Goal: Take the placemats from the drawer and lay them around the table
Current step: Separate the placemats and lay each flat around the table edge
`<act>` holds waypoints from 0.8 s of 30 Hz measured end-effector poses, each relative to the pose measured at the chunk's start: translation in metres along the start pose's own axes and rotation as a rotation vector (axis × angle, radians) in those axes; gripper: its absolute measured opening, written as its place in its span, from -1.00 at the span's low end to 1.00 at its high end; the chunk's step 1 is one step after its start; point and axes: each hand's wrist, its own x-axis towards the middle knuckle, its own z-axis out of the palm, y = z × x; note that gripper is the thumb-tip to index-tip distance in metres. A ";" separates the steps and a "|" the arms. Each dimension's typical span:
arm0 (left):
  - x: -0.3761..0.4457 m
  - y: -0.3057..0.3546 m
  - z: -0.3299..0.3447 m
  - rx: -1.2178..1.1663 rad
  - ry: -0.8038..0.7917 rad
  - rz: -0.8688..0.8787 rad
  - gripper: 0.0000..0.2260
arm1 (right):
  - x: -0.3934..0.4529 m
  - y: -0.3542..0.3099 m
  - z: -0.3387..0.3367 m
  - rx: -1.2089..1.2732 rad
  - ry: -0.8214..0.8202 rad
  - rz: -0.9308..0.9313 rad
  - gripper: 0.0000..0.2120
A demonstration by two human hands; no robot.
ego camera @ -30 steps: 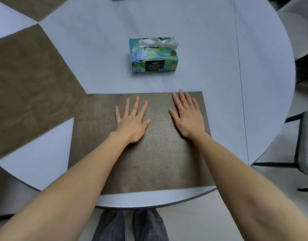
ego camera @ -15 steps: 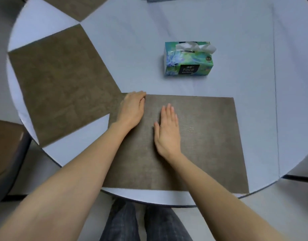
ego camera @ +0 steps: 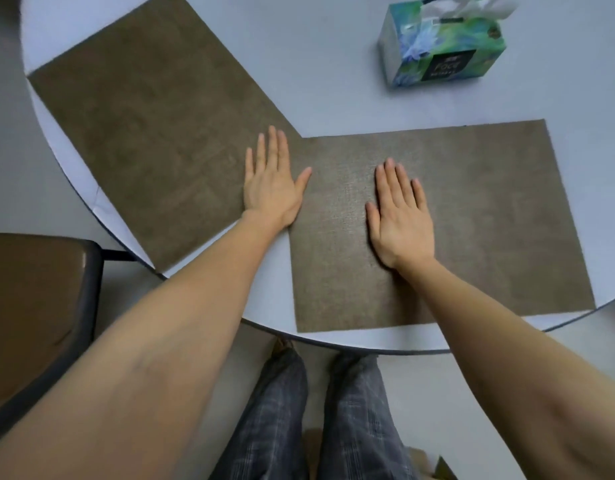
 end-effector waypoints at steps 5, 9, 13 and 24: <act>-0.072 0.038 0.013 -0.043 0.063 0.178 -0.39 | 0.000 -0.002 -0.001 -0.024 -0.045 0.002 -0.42; -0.121 0.051 0.040 -0.043 0.046 0.226 -0.43 | -0.005 0.000 -0.003 -0.007 -0.038 -0.006 -0.46; -0.139 0.027 0.048 -0.015 0.044 0.243 -0.42 | -0.012 0.002 0.001 -0.009 0.015 0.017 -0.47; -0.188 0.015 0.024 0.130 -0.165 0.074 -0.43 | -0.105 0.047 -0.004 -0.032 -0.150 -0.188 -0.42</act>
